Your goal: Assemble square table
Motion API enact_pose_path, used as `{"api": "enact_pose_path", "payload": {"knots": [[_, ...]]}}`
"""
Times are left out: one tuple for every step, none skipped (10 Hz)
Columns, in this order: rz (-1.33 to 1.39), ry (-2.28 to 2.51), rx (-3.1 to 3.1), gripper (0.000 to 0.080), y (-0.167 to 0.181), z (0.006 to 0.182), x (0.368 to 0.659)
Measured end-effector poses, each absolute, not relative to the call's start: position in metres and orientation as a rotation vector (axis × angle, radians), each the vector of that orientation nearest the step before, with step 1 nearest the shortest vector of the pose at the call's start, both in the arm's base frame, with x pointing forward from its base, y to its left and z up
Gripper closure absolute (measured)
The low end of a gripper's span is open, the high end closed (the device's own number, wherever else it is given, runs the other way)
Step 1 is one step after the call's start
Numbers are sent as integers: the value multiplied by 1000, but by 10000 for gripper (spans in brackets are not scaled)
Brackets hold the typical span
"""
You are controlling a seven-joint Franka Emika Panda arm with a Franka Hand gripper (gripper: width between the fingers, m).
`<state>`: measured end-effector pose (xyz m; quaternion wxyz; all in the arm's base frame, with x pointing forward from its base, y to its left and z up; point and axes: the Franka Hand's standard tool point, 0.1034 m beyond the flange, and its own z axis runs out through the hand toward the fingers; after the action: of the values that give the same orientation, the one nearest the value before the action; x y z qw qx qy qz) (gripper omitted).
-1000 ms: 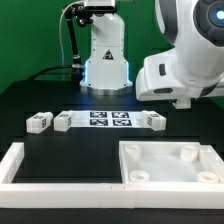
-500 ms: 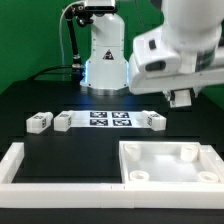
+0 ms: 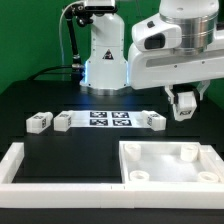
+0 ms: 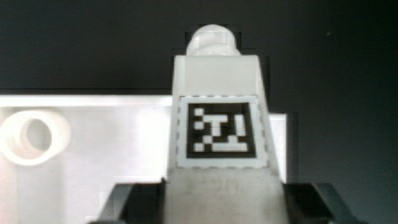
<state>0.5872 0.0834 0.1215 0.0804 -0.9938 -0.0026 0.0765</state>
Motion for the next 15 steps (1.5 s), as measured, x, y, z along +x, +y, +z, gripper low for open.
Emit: {"api": "enact_pose_path", "payload": {"knots": [[159, -28, -2974, 508, 78, 138, 605], [78, -35, -2978, 508, 74, 155, 625], [-55, -41, -2981, 508, 74, 160, 638], [-135, -34, -2987, 508, 74, 156, 636], [-239, -25, -2989, 508, 72, 155, 638], [-321, -18, -2987, 508, 70, 153, 640], [-433, -22, -2984, 508, 70, 154, 647], [-546, -71, -2986, 508, 73, 158, 656], [-681, -128, -2978, 508, 79, 167, 667], [-763, -113, -2953, 508, 96, 168, 671], [-893, -112, -2904, 508, 117, 164, 672], [-989, -130, -2878, 508, 124, 155, 666], [-988, -135, -2894, 508, 117, 153, 667], [-992, -135, -2892, 508, 118, 155, 668], [-997, -186, -2904, 508, 115, 152, 666]]}}
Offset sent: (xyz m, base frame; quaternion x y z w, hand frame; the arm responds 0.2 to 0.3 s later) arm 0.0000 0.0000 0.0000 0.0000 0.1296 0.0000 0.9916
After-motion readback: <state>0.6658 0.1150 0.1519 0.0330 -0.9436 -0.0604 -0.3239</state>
